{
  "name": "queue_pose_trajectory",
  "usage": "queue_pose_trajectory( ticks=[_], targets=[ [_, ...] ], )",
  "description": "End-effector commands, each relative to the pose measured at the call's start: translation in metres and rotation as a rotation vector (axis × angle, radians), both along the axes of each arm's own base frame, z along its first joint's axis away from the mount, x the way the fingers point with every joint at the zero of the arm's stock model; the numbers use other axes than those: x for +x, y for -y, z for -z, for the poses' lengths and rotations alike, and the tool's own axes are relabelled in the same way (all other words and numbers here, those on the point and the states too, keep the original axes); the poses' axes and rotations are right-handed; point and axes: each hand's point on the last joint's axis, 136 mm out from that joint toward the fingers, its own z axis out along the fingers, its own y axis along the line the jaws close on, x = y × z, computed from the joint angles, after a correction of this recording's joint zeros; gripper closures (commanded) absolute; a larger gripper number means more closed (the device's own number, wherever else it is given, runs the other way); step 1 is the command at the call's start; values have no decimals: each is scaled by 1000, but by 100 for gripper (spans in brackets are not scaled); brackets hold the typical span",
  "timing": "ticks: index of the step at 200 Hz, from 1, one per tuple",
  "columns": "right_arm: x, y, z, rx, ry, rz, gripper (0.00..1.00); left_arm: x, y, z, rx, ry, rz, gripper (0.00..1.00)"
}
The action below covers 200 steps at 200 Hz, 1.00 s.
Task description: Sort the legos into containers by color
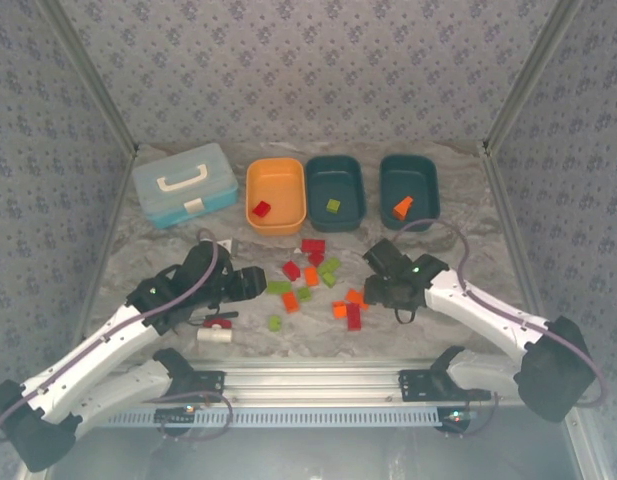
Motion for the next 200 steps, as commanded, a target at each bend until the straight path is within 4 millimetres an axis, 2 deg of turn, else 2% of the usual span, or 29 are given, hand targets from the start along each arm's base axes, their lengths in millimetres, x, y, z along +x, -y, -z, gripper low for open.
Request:
queue_pose_trajectory(
  ticks=[1, 14, 28, 41, 54, 60, 69, 90, 93, 99, 126, 141, 163, 200],
  targets=[
    [-4, -27, -4, 32, 5, -64, 32, 2, -4, 3, 2, 10, -36, 31],
    [-7, -46, -4, 56, 15, -110, 33, 1, -10, 5, 15, 9, -58, 31],
    [-10, -77, -7, 109, 36, -192, 34, 3, -19, 5, 28, 23, -102, 32],
    [-13, -109, -8, 129, 43, -271, 35, -2, -38, 10, 81, 10, -164, 32],
    [-19, -138, -6, 123, 29, -353, 35, -5, -55, 9, 113, 21, -226, 31],
    [-18, -157, -9, 143, 43, -388, 35, -6, -63, 7, 127, 27, -258, 31],
    [-21, -177, -3, 123, 29, -424, 33, -8, -74, 4, 136, 41, -297, 31],
    [-22, -205, 9, 97, -1, -426, 30, -15, -93, -4, 134, 75, -357, 31],
    [-20, -215, 4, 114, 10, -426, 29, -16, -95, -5, 131, 80, -362, 31],
    [-20, -223, 4, 116, 12, -426, 29, -18, -100, -7, 126, 91, -375, 31],
    [-22, -246, 16, 121, -19, -398, 23, -26, -113, -14, 118, 116, -399, 31],
    [-24, -243, 29, 75, -60, -382, 23, -28, -115, -16, 112, 119, -400, 31],
    [-22, -239, 41, 50, -90, -350, 35, -28, -113, -18, 98, 121, -395, 32],
    [-24, -242, 49, 65, -125, -357, 45, -25, -106, -22, 74, 130, -374, 32]
  ],
)
